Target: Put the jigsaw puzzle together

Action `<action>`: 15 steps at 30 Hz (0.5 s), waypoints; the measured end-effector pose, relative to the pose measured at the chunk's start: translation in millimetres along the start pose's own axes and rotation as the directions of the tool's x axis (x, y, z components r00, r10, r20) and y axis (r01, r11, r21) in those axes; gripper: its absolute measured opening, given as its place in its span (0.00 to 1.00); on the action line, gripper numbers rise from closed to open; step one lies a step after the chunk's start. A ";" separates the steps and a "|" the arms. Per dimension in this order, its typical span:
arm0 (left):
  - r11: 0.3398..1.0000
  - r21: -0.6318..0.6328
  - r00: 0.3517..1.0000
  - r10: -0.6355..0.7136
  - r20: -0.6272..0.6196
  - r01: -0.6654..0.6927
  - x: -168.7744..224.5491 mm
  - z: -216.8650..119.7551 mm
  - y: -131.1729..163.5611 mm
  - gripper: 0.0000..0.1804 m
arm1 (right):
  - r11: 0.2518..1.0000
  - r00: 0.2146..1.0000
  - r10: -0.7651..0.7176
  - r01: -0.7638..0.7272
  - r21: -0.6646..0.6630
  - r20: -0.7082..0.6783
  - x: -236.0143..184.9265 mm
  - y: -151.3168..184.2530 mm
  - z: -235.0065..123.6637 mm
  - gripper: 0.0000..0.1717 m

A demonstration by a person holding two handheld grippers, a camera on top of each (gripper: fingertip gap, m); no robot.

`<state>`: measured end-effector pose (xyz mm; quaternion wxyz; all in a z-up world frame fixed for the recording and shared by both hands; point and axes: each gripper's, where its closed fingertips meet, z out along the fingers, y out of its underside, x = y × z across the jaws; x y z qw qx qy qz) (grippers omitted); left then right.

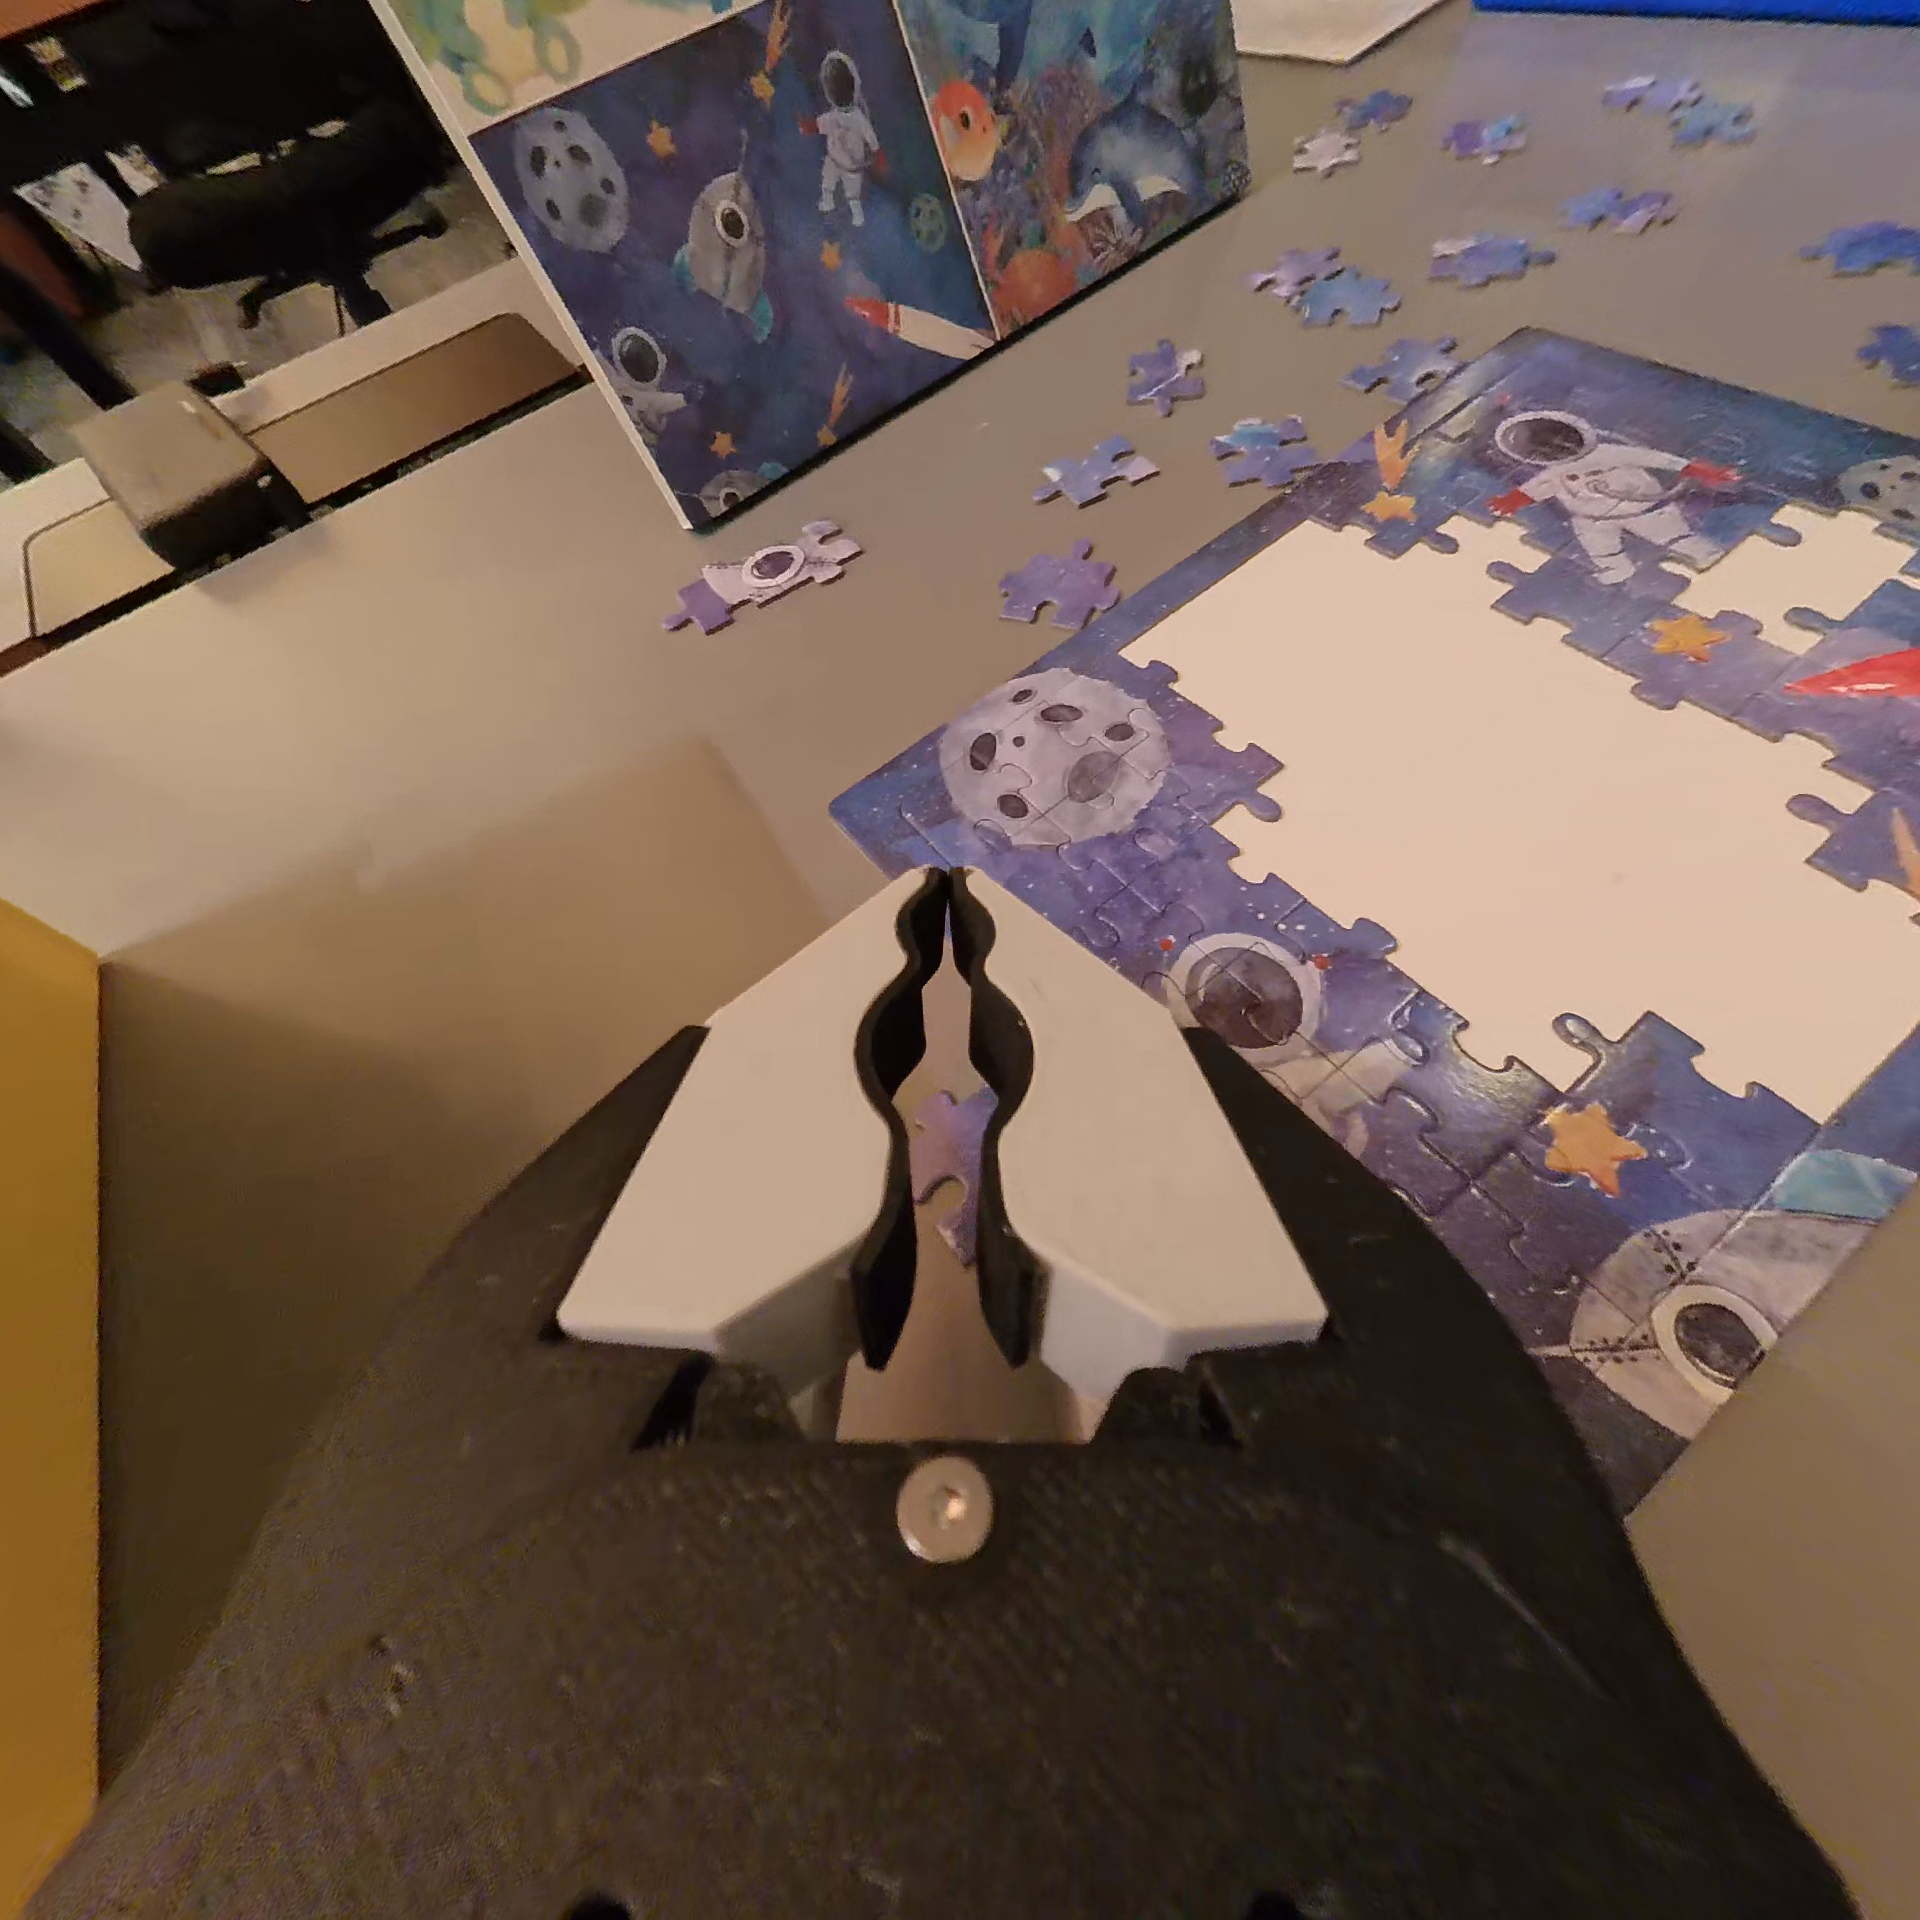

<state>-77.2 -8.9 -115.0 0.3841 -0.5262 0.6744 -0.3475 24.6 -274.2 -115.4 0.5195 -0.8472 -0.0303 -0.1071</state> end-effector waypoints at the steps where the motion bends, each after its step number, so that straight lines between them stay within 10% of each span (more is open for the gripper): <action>1: 1.000 -0.009 1.000 0.004 0.003 -0.004 0.2 1.1 1.1 0.00 | 0.999 0.999 -0.031 0.031 0.022 0.009 -4.9 -4.3 -0.5 0.00; 15: 0.988 -0.109 0.993 0.110 0.040 -0.105 6.1 11.1 13.0 0.00 | 0.975 0.964 -0.160 0.188 -0.120 0.214 -51.7 18.1 13.7 0.00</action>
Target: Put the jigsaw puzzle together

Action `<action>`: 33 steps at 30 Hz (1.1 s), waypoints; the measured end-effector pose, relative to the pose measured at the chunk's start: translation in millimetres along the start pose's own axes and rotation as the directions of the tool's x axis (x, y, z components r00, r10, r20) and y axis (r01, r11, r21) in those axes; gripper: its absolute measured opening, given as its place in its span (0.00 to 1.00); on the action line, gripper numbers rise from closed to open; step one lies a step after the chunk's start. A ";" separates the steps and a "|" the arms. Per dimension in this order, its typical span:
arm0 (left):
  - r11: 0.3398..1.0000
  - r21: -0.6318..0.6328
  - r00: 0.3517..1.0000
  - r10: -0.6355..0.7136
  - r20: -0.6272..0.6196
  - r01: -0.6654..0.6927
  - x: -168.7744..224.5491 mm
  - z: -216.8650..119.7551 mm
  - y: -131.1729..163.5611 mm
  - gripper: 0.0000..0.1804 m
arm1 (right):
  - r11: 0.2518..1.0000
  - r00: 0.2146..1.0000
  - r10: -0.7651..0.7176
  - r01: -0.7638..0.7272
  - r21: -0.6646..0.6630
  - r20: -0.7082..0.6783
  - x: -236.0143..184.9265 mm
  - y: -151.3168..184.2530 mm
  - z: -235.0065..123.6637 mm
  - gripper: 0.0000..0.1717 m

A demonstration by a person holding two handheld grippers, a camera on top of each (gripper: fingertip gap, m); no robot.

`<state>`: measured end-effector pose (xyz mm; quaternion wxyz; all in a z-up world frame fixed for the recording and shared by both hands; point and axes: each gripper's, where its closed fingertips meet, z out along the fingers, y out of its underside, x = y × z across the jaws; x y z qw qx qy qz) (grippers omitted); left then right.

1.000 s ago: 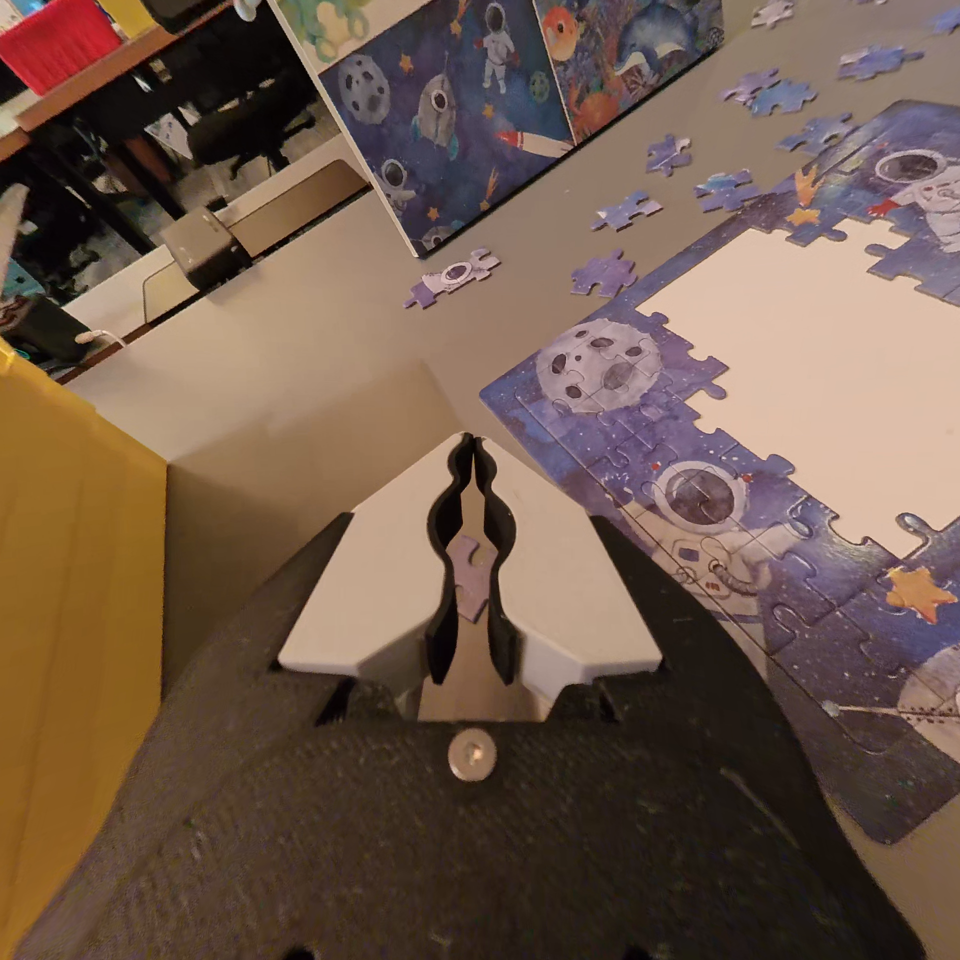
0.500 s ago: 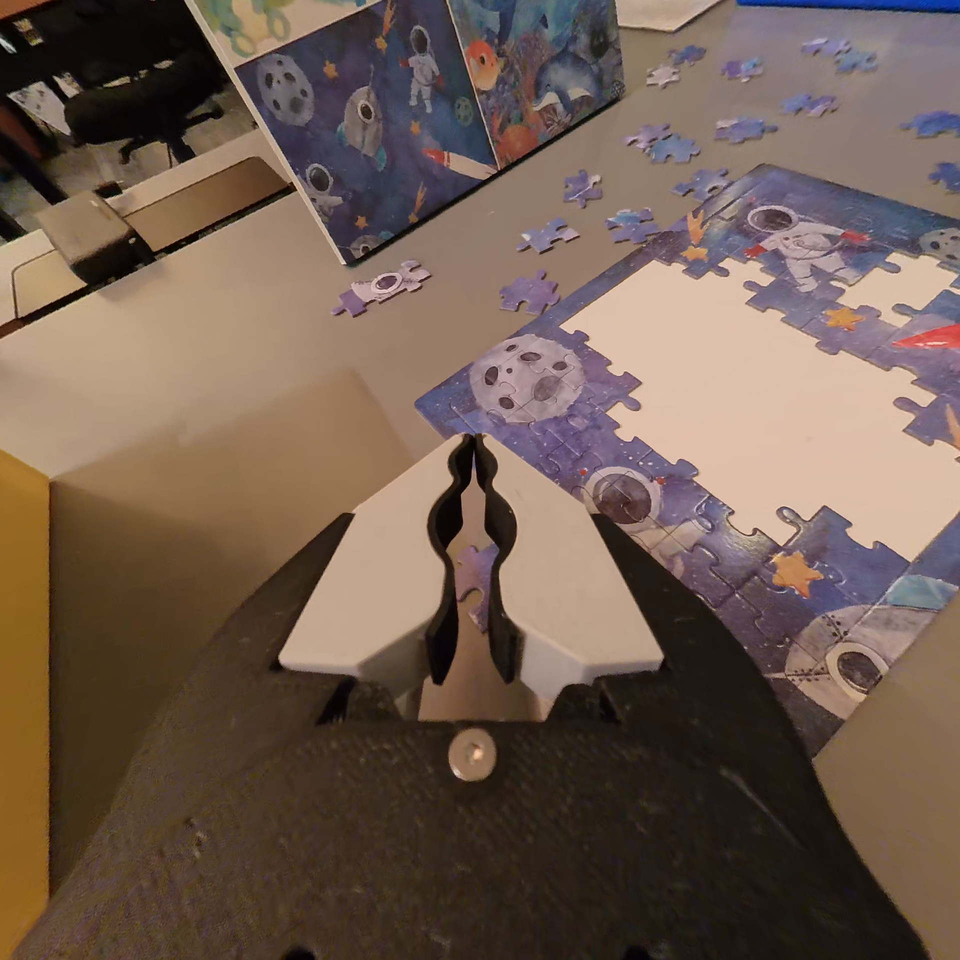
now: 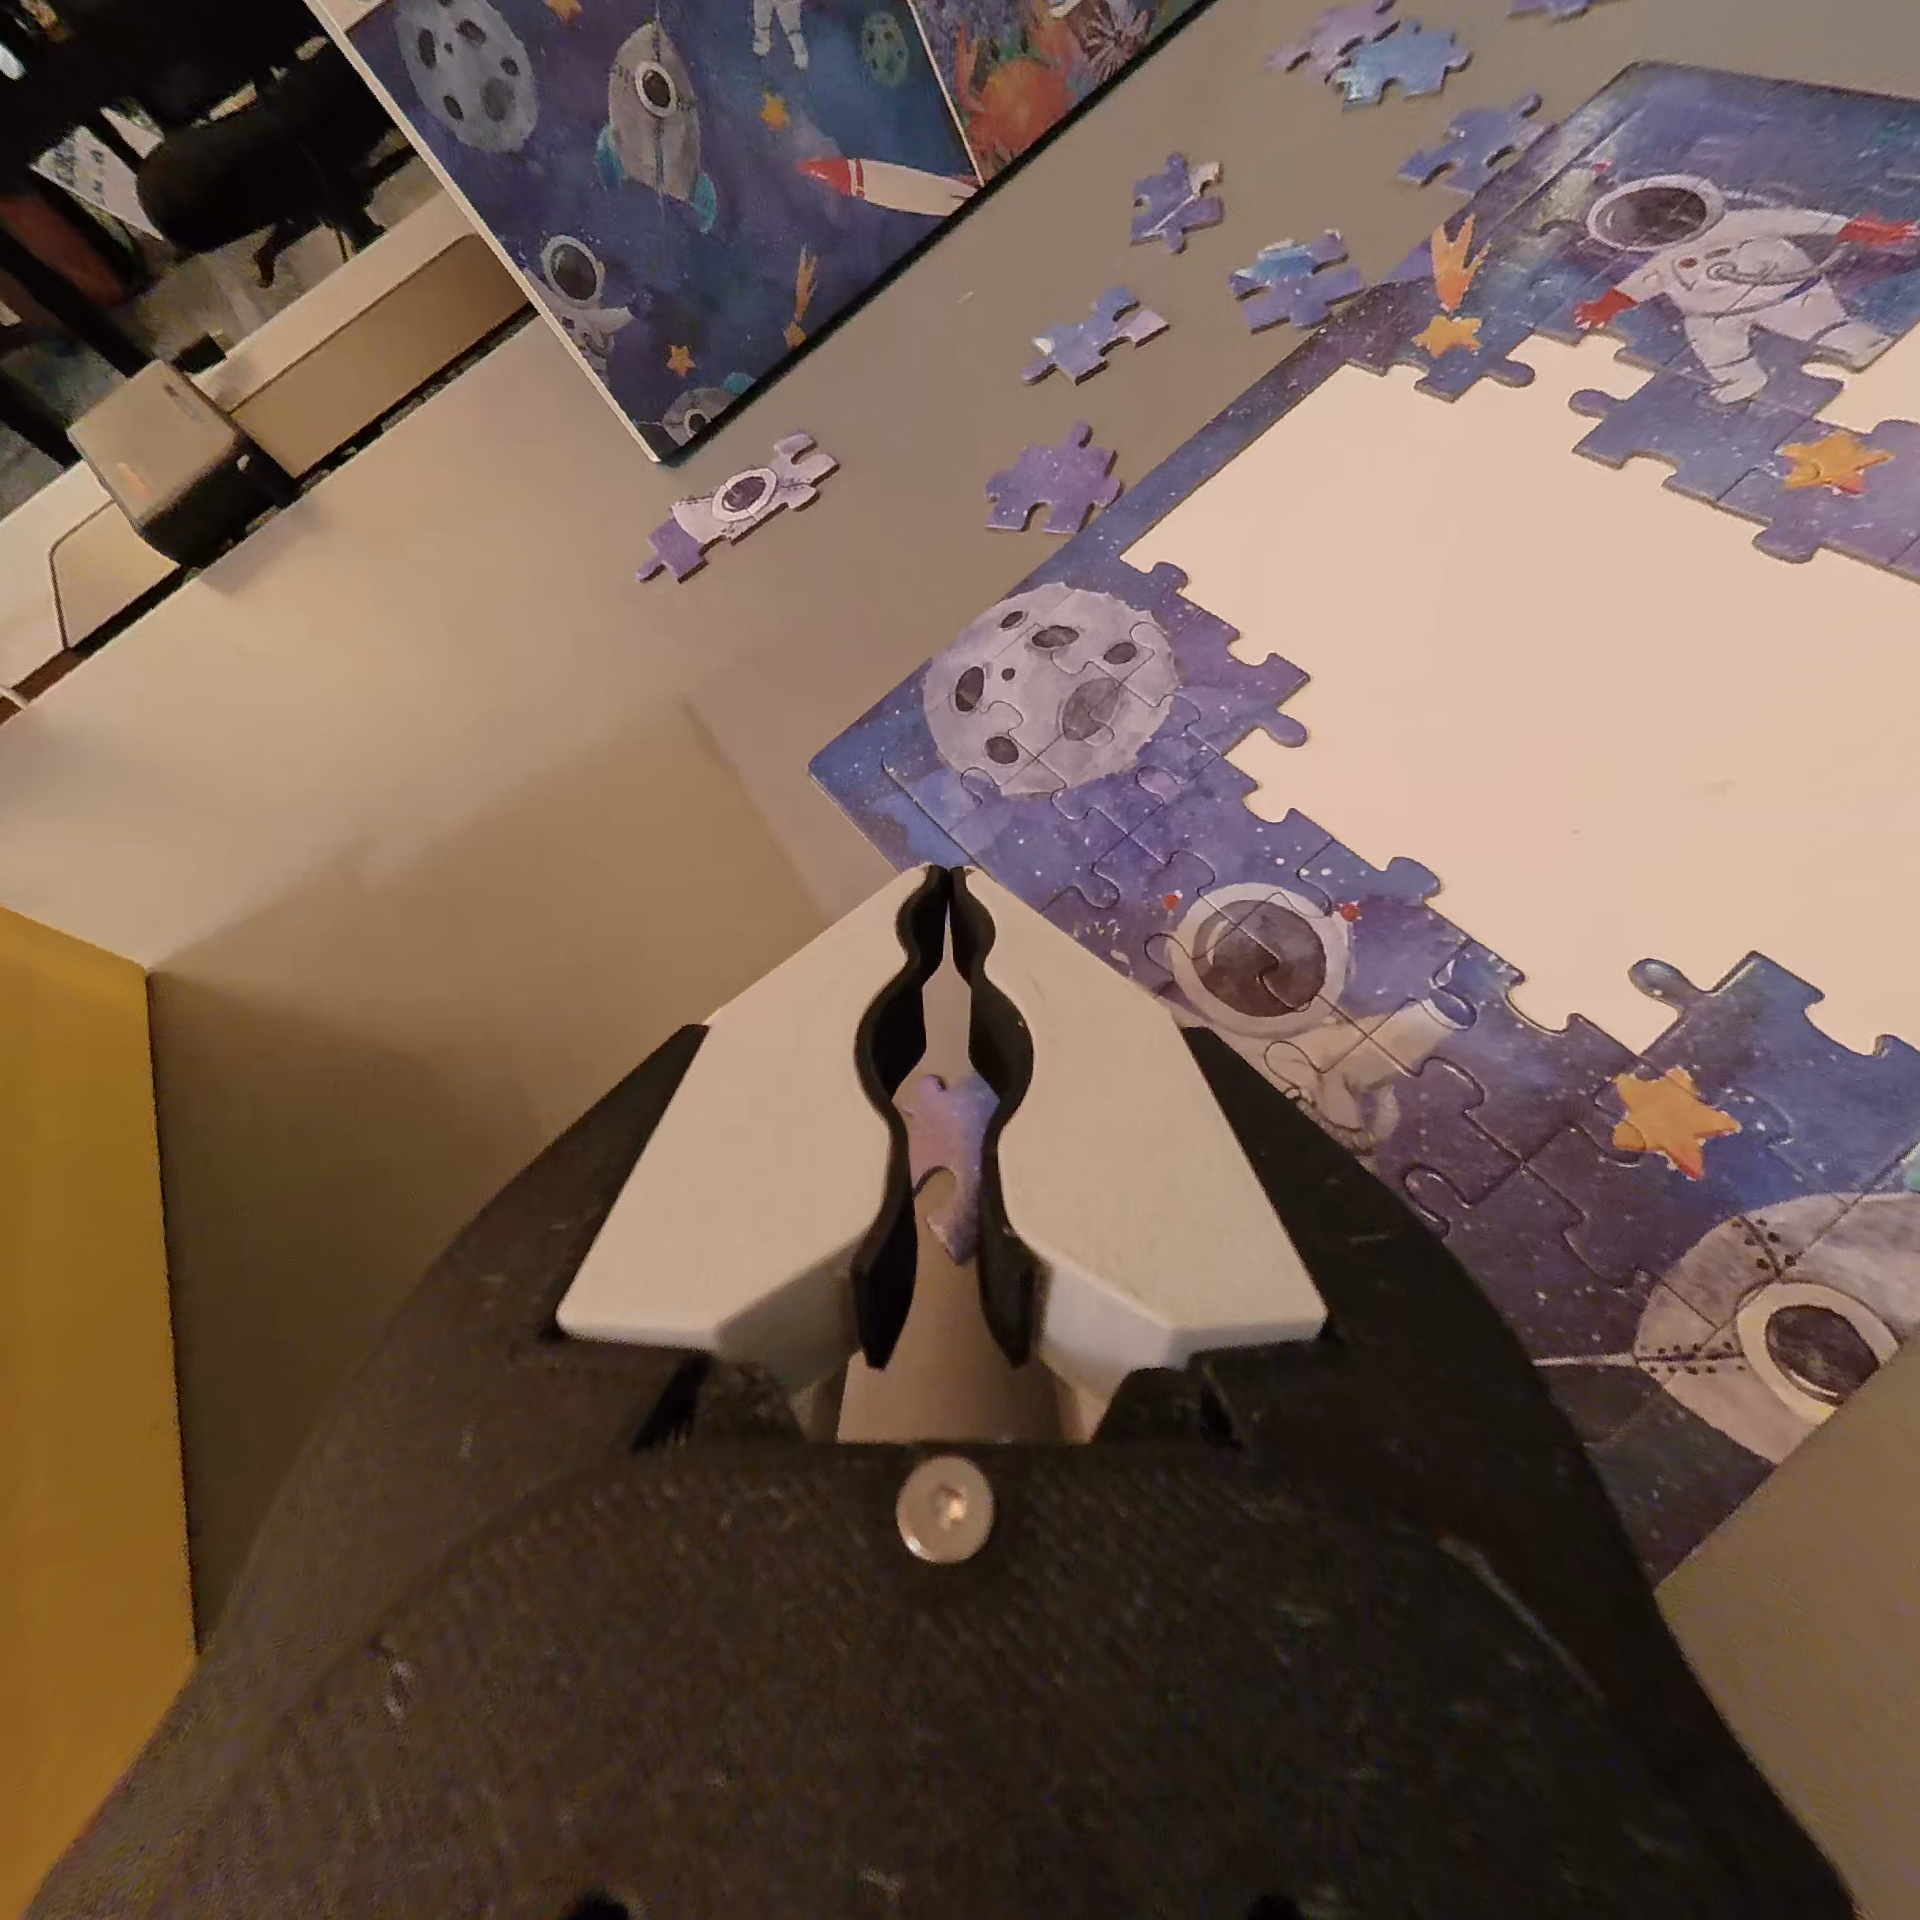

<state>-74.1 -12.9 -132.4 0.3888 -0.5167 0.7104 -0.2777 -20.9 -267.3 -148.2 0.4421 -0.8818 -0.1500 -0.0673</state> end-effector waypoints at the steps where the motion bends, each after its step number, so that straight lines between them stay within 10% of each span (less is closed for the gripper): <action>1: 1.000 -0.004 1.000 -0.001 -0.001 0.001 0.0 0.4 0.4 0.00 | 1.000 1.000 0.001 0.000 -0.021 0.014 -1.7 2.7 2.3 0.00; 33: 0.998 0.040 0.970 -0.061 0.237 0.052 -49.0 -24.5 8.1 0.00 | 0.992 0.996 0.078 -0.074 0.102 -0.041 13.5 -10.7 -13.0 0.00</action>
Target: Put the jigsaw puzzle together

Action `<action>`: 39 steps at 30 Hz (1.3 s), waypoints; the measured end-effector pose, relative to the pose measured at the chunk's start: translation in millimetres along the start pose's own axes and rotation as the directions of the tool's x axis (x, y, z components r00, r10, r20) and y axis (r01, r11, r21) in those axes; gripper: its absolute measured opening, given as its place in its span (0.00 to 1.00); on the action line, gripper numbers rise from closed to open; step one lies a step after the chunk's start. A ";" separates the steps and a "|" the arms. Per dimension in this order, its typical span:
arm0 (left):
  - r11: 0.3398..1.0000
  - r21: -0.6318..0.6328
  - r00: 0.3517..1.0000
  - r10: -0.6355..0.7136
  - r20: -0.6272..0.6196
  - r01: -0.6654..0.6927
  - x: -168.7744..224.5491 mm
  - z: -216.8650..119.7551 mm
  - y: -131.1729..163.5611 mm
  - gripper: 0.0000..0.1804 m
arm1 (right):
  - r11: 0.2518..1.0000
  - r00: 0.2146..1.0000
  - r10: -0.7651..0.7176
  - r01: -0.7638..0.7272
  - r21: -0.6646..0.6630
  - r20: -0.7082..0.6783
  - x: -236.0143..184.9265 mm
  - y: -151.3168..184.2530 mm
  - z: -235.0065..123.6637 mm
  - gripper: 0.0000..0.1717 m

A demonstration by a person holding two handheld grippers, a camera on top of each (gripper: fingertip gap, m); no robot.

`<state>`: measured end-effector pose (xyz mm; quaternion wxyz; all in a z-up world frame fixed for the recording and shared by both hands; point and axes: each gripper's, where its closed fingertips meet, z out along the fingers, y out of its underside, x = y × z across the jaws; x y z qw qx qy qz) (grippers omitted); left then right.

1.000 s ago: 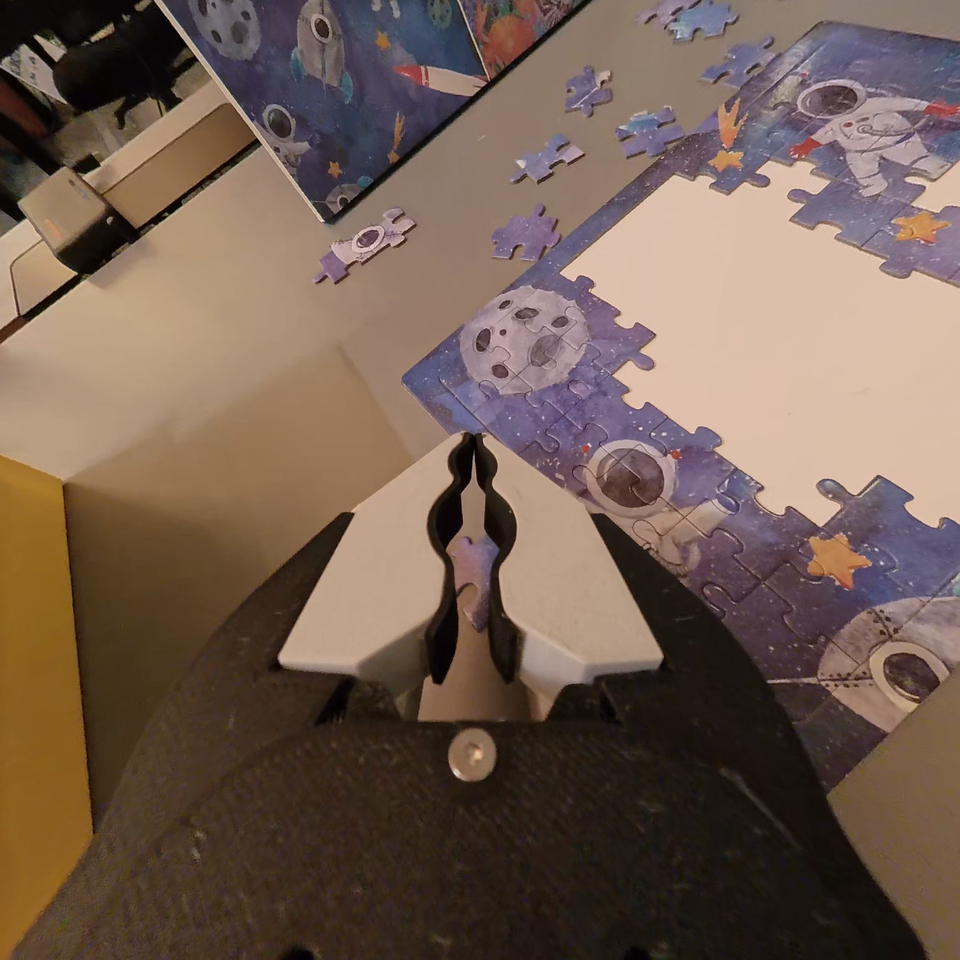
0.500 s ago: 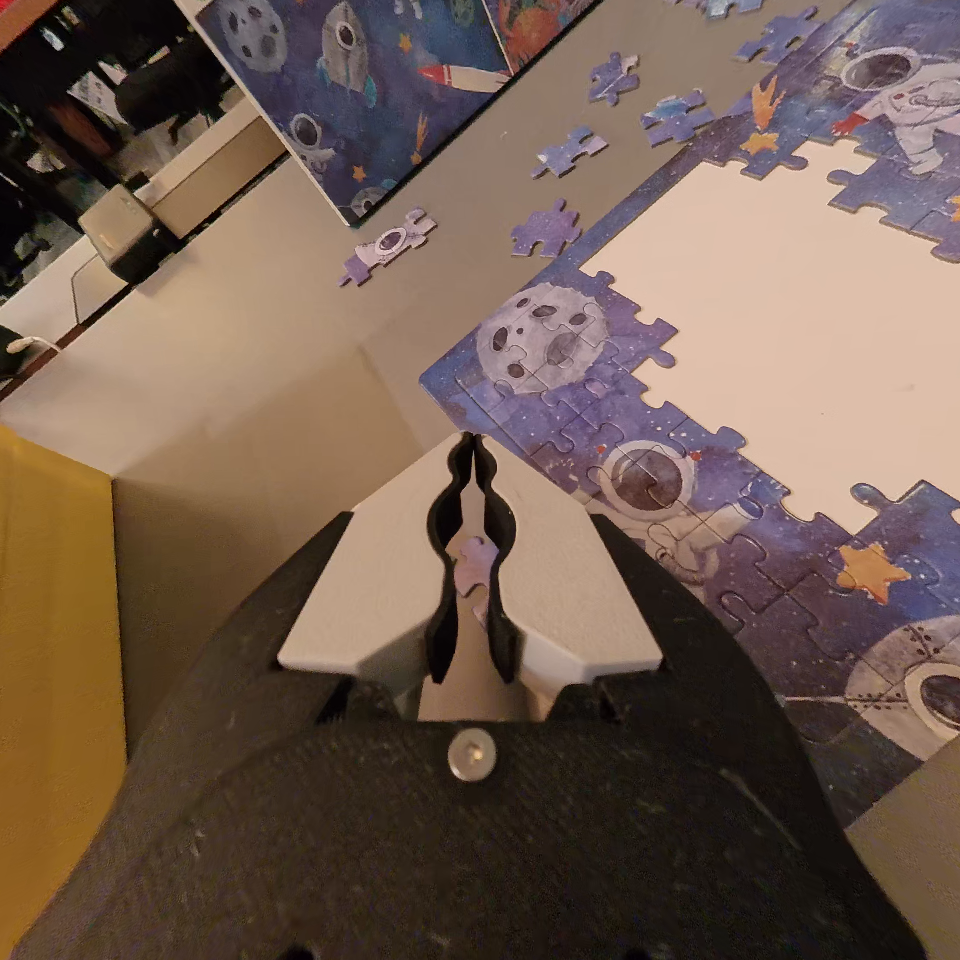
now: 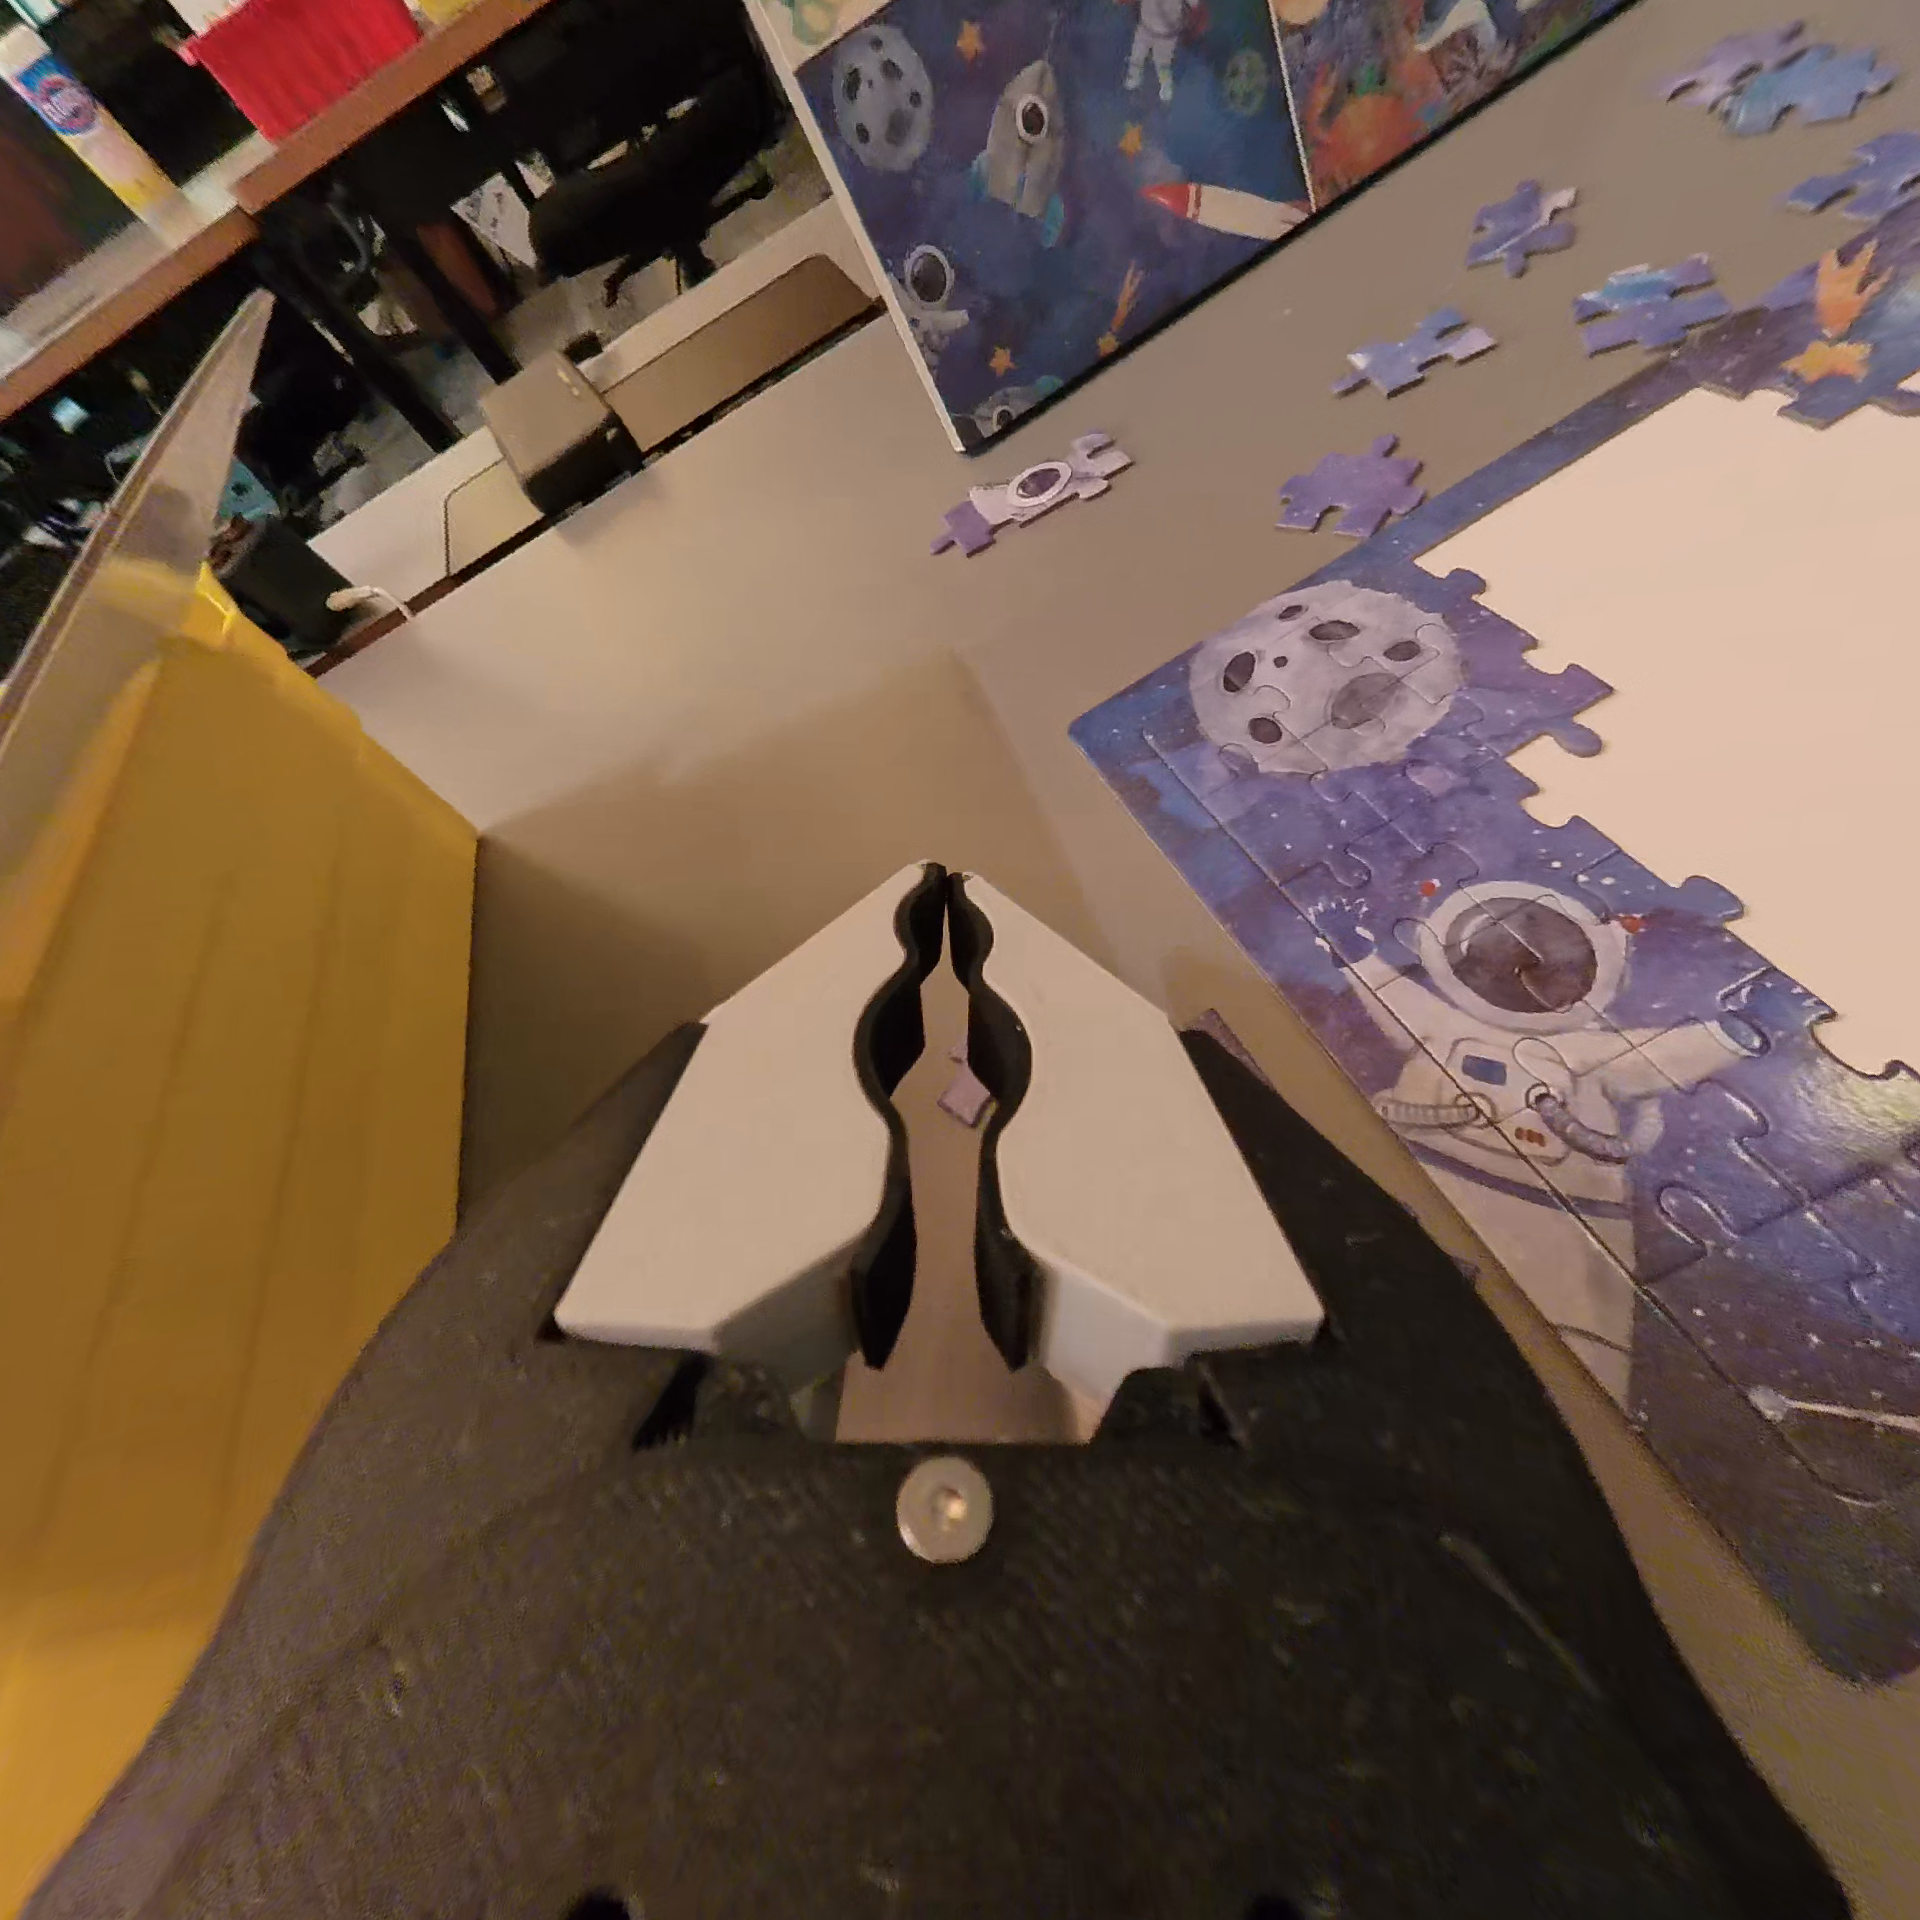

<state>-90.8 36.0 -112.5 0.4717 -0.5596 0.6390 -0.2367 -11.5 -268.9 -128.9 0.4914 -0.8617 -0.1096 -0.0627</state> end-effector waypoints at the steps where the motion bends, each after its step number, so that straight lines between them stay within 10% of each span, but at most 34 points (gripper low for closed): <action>1: 1.000 -0.004 1.000 -0.014 0.008 0.014 -2.6 -0.2 1.1 0.00 | 1.000 1.000 0.014 -0.014 0.019 -0.026 6.0 -2.1 -2.2 0.00; 6: 0.996 0.038 0.996 -0.078 0.047 0.076 -12.9 -3.5 -4.0 0.00 | 0.980 0.955 0.188 -0.166 0.108 -0.232 58.0 2.3 -25.9 0.00; 14: 0.994 -0.008 0.993 -0.112 0.024 0.113 -12.8 1.6 5.9 0.00 | 0.829 0.864 0.478 -0.383 0.407 -0.160 90.5 -7.0 -71.9 0.00; 39: 0.989 0.041 0.978 -0.136 -0.160 0.144 6.9 -3.9 -3.2 0.15 | 0.806 0.855 0.498 -0.397 0.438 -0.142 93.2 -8.5 -74.9 0.00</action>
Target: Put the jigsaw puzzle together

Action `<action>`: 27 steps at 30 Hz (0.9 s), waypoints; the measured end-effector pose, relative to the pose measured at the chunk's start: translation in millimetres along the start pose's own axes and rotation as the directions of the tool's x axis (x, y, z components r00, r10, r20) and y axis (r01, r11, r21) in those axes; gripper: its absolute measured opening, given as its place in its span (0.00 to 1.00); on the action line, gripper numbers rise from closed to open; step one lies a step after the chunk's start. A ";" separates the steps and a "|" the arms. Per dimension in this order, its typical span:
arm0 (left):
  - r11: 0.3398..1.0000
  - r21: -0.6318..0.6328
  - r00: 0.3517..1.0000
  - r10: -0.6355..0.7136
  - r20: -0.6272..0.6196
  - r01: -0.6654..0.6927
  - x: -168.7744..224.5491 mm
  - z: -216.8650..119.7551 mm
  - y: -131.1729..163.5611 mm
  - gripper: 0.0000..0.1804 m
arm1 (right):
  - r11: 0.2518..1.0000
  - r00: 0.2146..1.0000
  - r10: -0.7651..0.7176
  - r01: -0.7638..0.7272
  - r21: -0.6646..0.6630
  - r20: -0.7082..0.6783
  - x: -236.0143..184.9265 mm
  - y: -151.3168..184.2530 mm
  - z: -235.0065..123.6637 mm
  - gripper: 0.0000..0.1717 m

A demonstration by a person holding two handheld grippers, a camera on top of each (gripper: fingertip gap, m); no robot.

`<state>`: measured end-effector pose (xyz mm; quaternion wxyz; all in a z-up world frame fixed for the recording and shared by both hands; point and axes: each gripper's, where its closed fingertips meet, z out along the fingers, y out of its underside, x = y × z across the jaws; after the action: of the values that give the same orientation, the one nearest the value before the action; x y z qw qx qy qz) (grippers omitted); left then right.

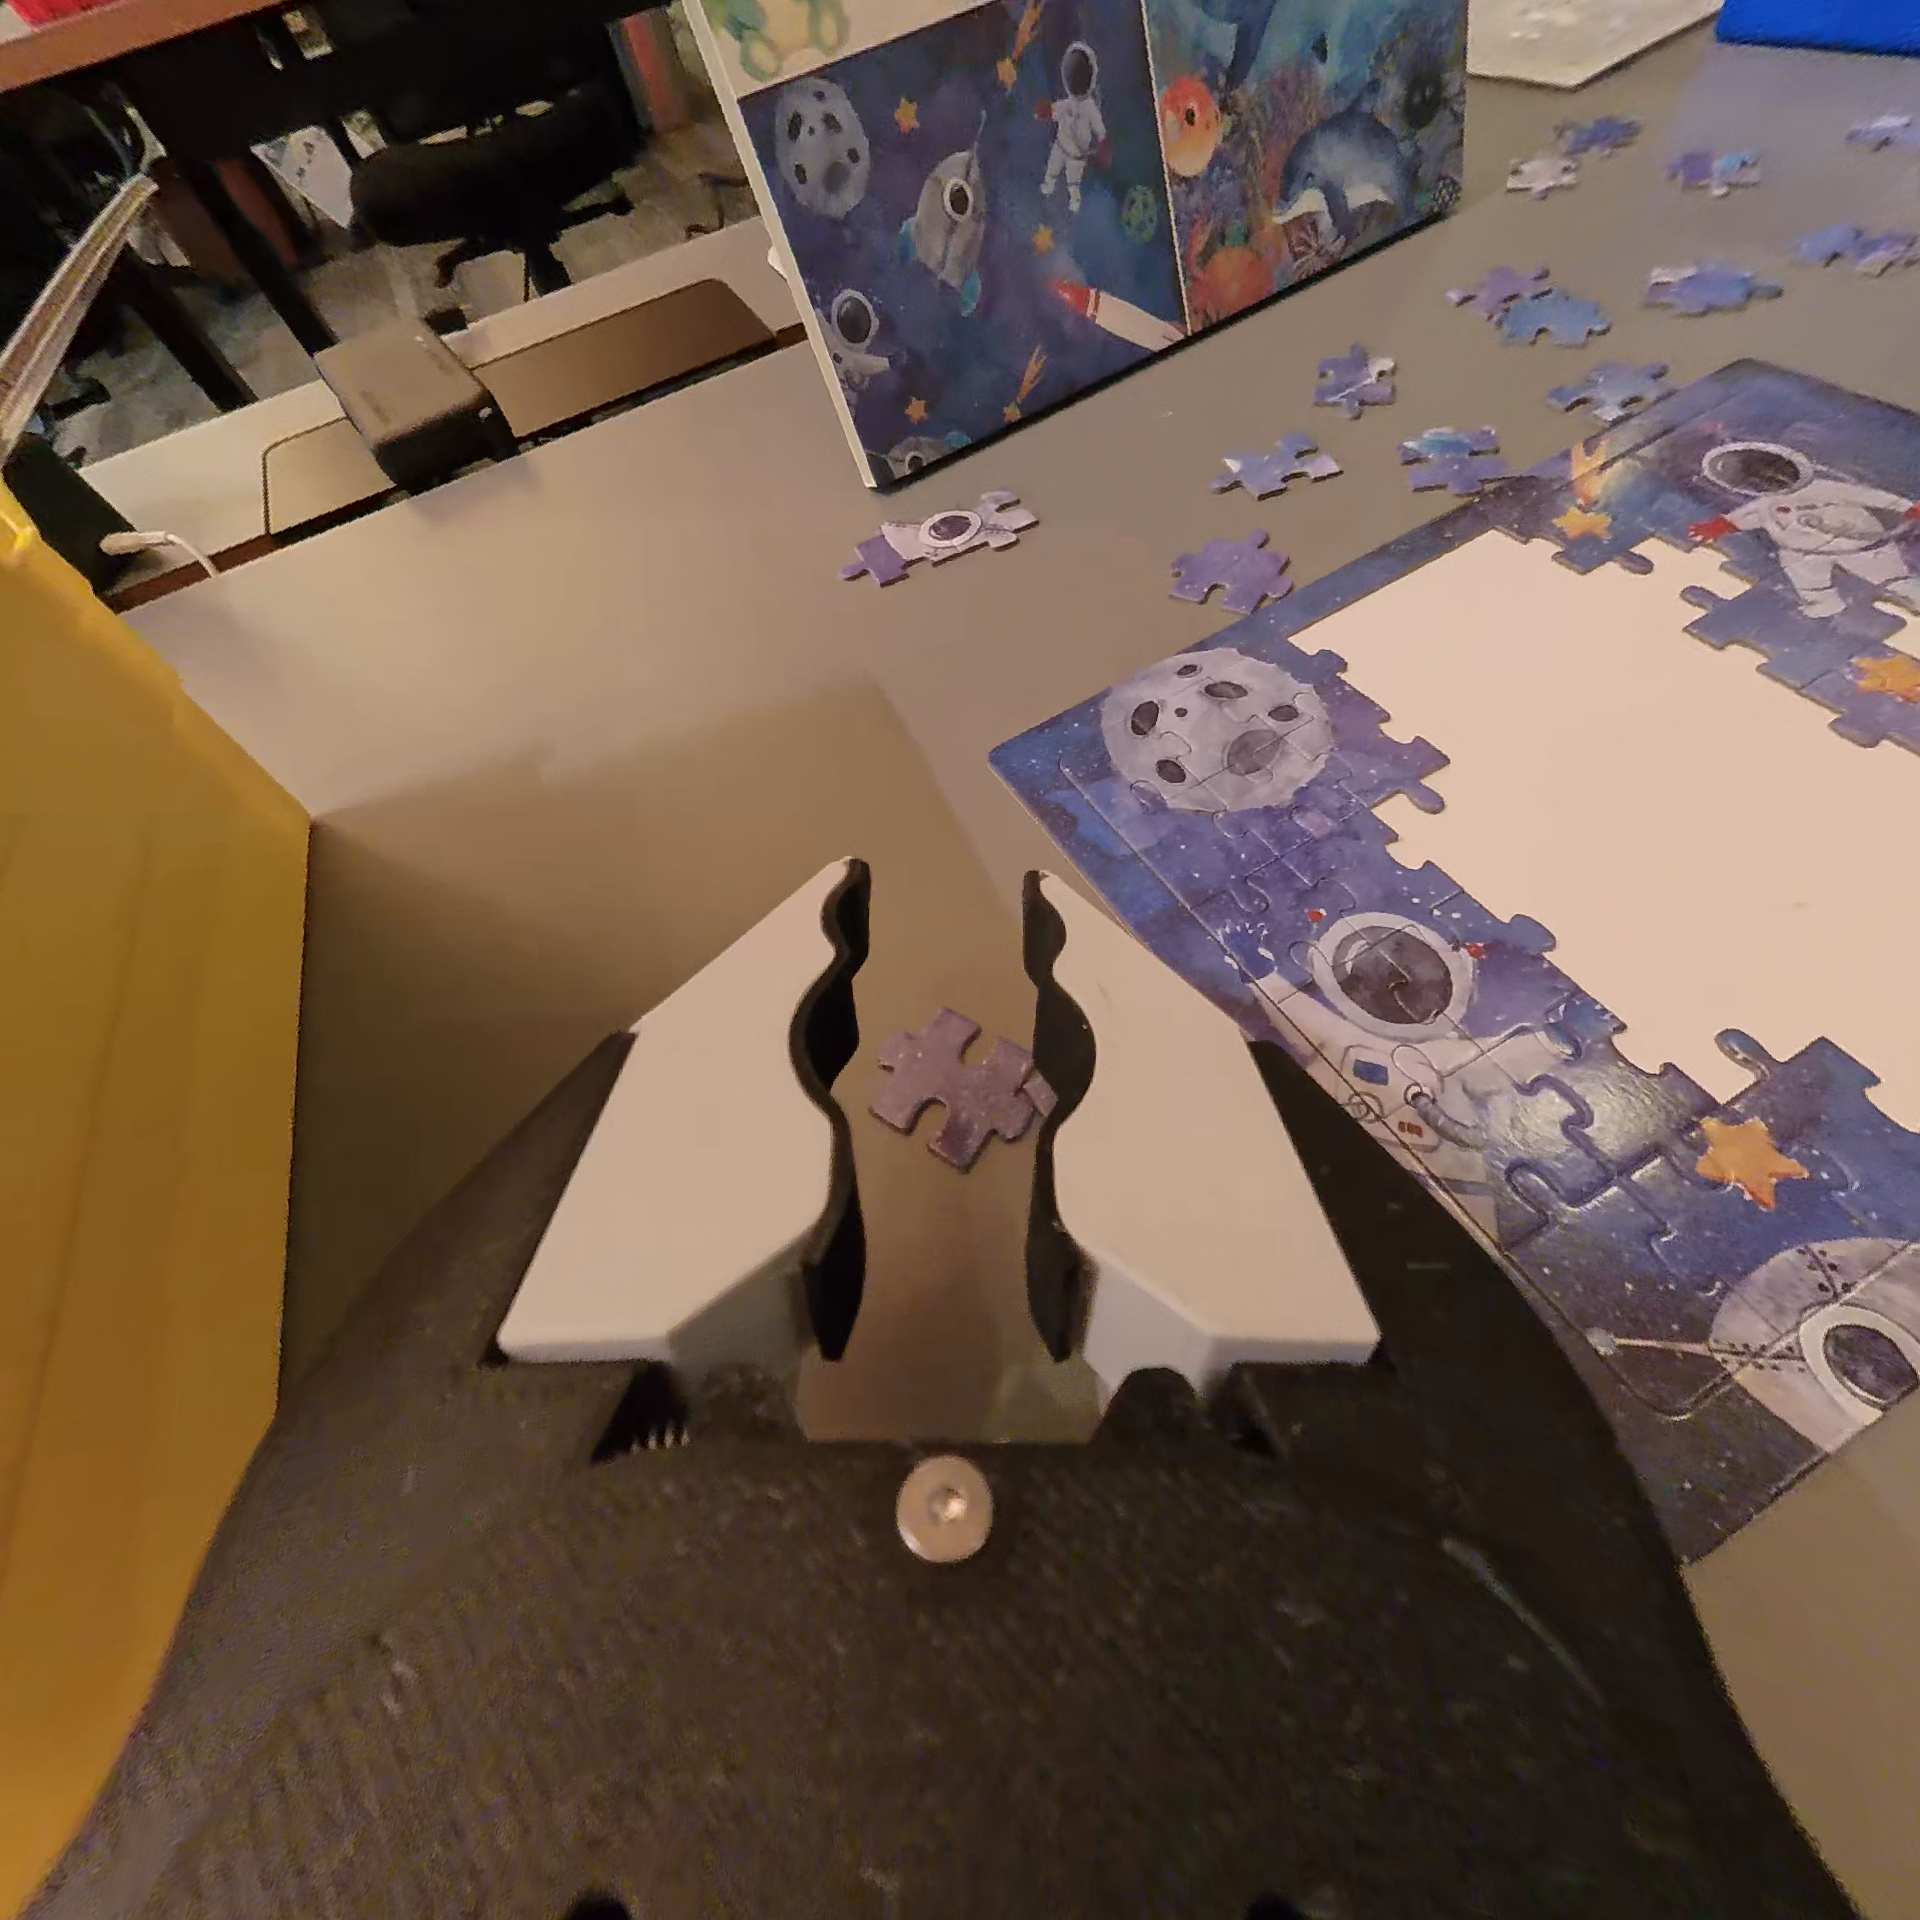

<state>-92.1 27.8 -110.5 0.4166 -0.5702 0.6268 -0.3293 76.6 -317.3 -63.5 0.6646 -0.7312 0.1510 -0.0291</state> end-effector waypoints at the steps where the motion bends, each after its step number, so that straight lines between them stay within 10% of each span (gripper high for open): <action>1: 1.000 -0.004 1.000 0.000 0.003 0.000 -0.3 0.4 0.4 0.16 | 1.000 1.000 0.011 -0.011 0.008 0.003 0.8 -1.1 -0.9 0.00; 27: 0.998 -0.066 0.998 -0.019 -0.064 0.014 6.5 6.8 8.1 0.16 | 0.998 0.998 0.060 -0.061 0.029 0.035 0.6 -3.9 -2.0 0.00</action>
<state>-89.5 22.9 -121.6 0.3744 -0.5777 0.6458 -0.3303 77.4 -319.2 -59.5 0.6786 -0.7166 0.1611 0.0011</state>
